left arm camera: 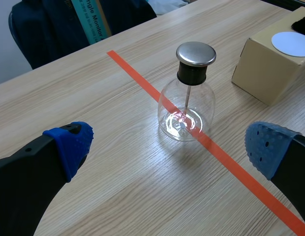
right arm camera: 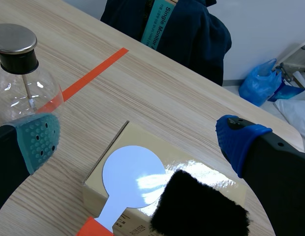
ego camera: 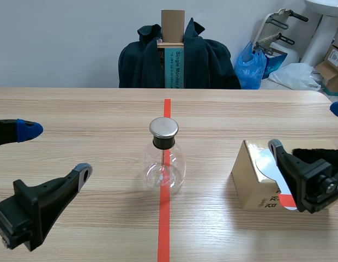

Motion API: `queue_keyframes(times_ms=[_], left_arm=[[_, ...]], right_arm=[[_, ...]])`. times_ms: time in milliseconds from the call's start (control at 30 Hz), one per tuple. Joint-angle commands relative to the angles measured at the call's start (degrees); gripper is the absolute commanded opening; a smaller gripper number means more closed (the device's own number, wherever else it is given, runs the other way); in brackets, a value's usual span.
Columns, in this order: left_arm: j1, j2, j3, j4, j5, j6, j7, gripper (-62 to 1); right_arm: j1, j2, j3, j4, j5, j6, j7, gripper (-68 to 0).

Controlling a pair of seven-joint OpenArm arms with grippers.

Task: Do the electroscope experiment.
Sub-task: 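Pick up the white charging plate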

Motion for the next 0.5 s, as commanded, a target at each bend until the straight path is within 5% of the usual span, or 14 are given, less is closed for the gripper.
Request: queue_keyframes(times_ms=[0, 467], left_arm=[[-0.17, 0.28, 0.39, 0.70, -0.35, -0.09, -0.94, 1.4], [-0.17, 0.28, 0.39, 0.70, -0.31, -0.09, -0.92, 1.4]], right_arm=[[0.50, -0.02, 0.81, 0.48, 0.48, -0.22, 0.85, 0.4], [0.50, -0.02, 0.81, 0.48, 0.42, -0.22, 1.88, 0.4]])
